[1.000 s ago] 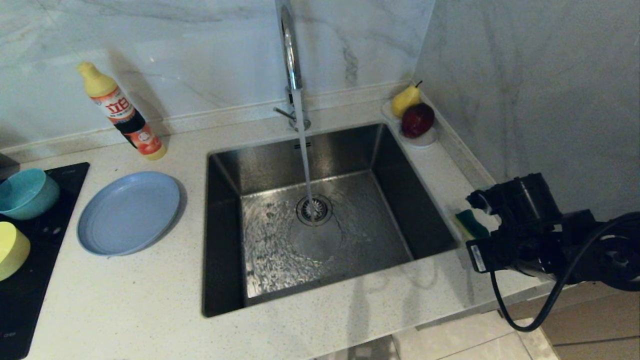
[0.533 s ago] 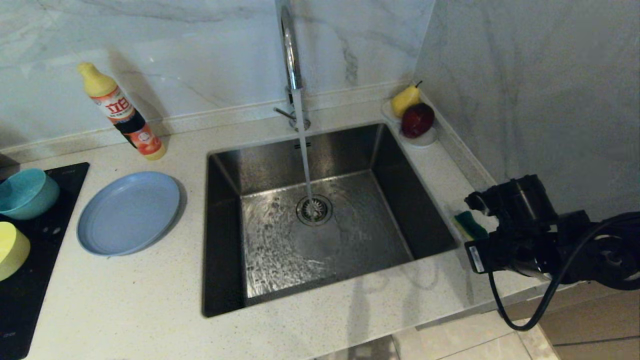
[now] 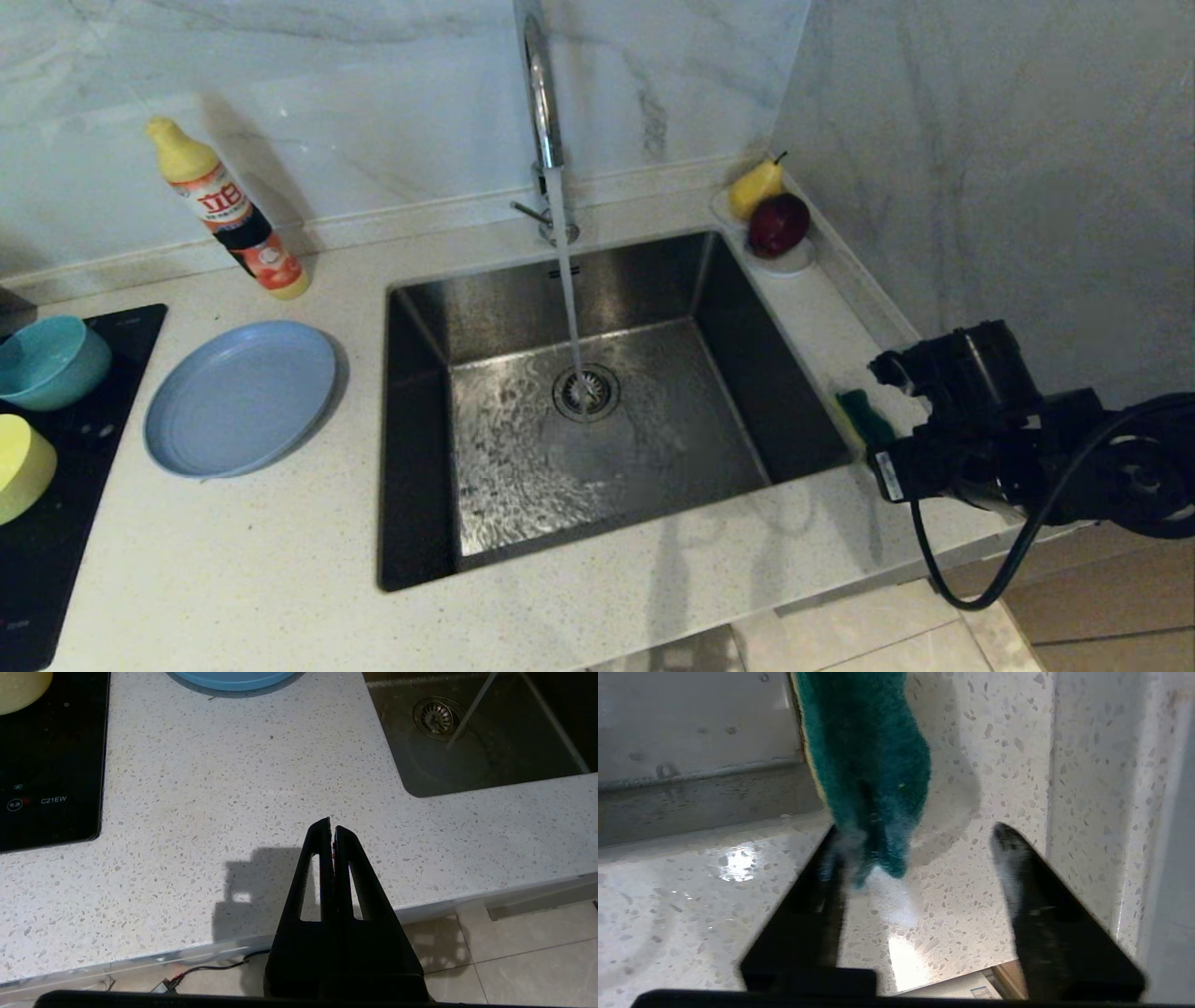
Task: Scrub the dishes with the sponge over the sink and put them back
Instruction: Put down the sponge
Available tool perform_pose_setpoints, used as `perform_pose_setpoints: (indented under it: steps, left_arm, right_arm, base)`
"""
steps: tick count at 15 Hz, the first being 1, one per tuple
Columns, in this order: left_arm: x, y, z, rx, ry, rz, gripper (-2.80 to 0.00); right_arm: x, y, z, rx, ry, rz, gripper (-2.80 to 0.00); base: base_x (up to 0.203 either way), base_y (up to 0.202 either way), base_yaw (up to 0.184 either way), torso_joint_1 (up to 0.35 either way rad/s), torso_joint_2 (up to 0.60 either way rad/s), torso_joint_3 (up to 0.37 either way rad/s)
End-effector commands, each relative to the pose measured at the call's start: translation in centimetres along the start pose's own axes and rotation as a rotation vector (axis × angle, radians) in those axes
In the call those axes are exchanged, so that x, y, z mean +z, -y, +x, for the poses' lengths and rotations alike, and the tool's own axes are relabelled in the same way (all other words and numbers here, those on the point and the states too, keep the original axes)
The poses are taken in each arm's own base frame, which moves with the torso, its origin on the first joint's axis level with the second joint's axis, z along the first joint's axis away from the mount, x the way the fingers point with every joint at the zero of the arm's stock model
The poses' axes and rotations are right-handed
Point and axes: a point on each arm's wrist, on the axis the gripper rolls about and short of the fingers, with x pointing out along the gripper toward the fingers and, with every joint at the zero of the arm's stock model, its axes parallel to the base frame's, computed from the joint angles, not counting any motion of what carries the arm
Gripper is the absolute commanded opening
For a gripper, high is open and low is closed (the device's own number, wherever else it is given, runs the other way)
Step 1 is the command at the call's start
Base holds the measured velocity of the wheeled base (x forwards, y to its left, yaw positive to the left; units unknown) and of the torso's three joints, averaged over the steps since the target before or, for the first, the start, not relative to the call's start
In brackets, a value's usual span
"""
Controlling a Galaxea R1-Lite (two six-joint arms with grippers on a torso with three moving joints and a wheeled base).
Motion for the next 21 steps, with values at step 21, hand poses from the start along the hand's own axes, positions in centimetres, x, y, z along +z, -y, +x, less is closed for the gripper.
perform_pose_setpoints:
  steps: [21]
  left_arm:
    - [0.0,0.0,0.0,0.002,-0.001,-0.001,-2.8]
  right_arm:
    - [-0.1,1.3,-2.3,-0.063,0.027,-0.045,0.0]
  base:
    - [0.0,0.0,0.0,0.0,0.0,0.0]
